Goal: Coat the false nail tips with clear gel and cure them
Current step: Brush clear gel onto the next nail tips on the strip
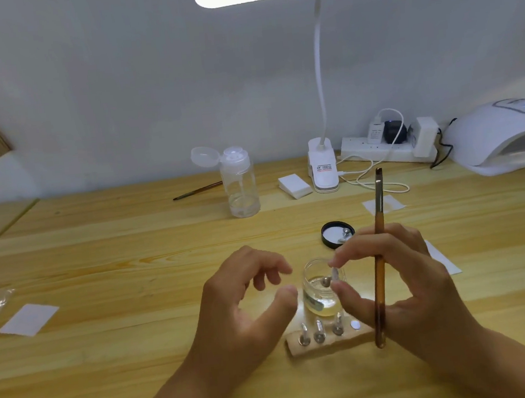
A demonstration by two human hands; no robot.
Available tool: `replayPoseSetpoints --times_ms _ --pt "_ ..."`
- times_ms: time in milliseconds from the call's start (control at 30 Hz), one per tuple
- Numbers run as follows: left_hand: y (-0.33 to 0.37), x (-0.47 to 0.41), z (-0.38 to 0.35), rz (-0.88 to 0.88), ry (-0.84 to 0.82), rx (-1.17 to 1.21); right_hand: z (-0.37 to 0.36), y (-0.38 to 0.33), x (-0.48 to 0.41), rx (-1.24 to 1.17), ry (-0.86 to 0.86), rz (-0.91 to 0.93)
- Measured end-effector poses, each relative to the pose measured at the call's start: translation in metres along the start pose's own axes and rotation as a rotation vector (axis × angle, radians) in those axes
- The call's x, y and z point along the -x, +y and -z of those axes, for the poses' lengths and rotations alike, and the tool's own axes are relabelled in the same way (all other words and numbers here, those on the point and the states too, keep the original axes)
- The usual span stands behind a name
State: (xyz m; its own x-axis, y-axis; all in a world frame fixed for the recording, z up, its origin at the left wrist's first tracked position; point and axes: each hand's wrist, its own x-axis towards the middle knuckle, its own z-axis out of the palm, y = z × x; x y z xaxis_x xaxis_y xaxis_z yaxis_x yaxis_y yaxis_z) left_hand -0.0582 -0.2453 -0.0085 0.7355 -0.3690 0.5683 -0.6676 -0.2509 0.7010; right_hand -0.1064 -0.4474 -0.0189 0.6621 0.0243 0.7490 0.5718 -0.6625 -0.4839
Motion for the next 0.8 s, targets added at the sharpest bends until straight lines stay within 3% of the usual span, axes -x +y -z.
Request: replayPoseSetpoints --times_ms 133,233,433,600,800 --pt "0.004 0.006 -0.001 -0.174 -0.089 -0.396 0.019 0.005 -0.012 -0.031 -0.093 -0.063" --pt "0.006 0.01 -0.006 -0.188 -0.161 -0.571 0.031 0.007 -0.019 -0.019 -0.222 -0.074" --pt "-0.003 0.012 -0.006 -0.022 -0.311 -0.577 0.047 0.01 -0.024 -0.066 -0.467 -0.077" --pt "-0.004 0.012 -0.008 -0.004 -0.383 -0.514 0.057 0.015 -0.027 -0.062 -0.624 -0.109" --pt "-0.004 0.01 -0.004 0.004 -0.442 -0.439 0.056 0.016 -0.027 -0.073 -0.616 -0.096"
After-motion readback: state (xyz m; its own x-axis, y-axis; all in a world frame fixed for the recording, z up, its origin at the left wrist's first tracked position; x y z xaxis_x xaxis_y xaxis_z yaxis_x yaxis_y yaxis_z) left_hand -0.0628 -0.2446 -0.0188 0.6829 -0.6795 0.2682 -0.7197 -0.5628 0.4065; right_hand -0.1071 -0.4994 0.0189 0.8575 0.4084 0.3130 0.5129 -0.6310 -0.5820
